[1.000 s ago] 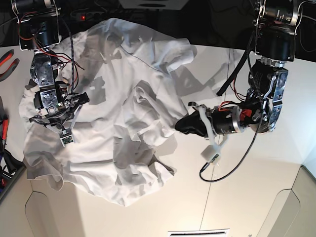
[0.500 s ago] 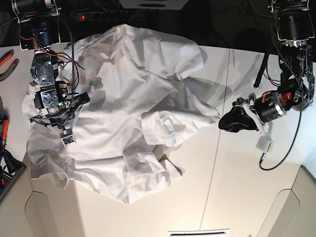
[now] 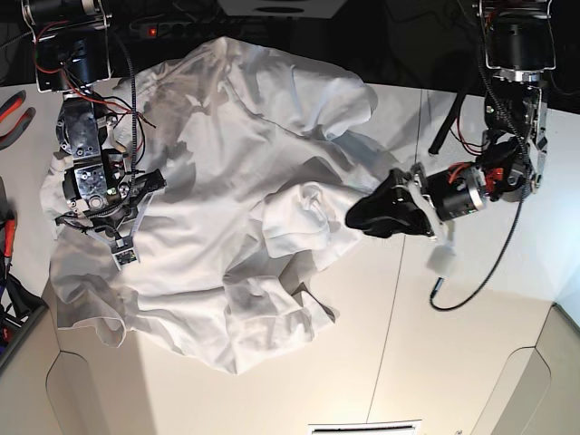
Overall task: Layout the t-shirt on the table in an organized manner, then fold the t-shirt properly
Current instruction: 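Move the left gripper back onto the shirt and grasp fabric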
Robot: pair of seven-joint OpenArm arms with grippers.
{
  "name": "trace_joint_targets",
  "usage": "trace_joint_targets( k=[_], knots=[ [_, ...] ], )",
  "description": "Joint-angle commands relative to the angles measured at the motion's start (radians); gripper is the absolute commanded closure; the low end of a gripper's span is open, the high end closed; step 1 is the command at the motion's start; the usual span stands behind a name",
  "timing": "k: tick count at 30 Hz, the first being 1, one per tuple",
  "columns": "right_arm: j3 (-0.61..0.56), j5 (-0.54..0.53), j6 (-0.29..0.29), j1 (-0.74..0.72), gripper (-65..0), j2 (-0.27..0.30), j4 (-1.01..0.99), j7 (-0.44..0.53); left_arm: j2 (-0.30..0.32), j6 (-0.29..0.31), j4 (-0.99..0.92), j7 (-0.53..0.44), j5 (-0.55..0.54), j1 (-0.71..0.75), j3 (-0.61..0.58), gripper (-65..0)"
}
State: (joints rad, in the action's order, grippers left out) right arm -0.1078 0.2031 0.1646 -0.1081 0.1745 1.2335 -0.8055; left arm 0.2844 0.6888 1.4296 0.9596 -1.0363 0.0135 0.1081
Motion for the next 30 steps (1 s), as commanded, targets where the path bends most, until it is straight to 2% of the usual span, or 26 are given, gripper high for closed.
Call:
trace_joint_targets(
  k=[1, 3, 6, 8, 14, 20, 26, 30],
  knots=[
    [-0.006, -0.05, 0.041, 0.015, 0.0, -0.004, -0.013, -0.055, 0.007, 0.009, 0.017, -0.028, -0.015, -0.018, -0.02, -37.2],
    [-0.006, -0.05, 0.041, 0.015, 0.0, -0.003, -0.013, -0.055, -0.003, 0.009, 0.017, -0.066, 0.031, -0.022, -0.075, -37.2],
    [-0.005, -0.05, 0.041, 0.015, 0.0, -0.003, -0.013, -0.055, -0.026, 0.009, 0.017, -0.151, 0.18, -0.039, -0.136, -37.2],
    [-0.005, -0.05, 0.041, 0.015, 0.0, -0.003, -0.013, -0.055, -0.042, -0.029, 0.017, -0.183, 0.267, -0.052, -0.168, -37.2],
    [-0.005, -0.05, 0.041, 0.015, 0.0, -0.003, -0.013, -0.055, -0.08, -0.09, 0.016, -0.188, 0.36, -0.086, -0.229, -37.2],
    [-0.006, -0.05, 0.041, 0.016, 0.0, -0.003, -0.013, -0.055, -0.09, -0.166, 0.016, -0.238, 0.547, -0.1, -0.232, -37.2],
    [-0.006, -0.057, 0.041, 0.015, 0.0, -0.004, -0.013, -0.055, -0.091, -0.181, 0.016, -0.238, 0.569, -0.099, -0.233, -37.2],
    [-0.006, -0.058, 0.041, 0.015, 0.0, -0.004, -0.013, -0.055, -0.091, -0.181, 0.015, -0.237, 0.532, -0.099, -0.251, -37.2]
  ],
)
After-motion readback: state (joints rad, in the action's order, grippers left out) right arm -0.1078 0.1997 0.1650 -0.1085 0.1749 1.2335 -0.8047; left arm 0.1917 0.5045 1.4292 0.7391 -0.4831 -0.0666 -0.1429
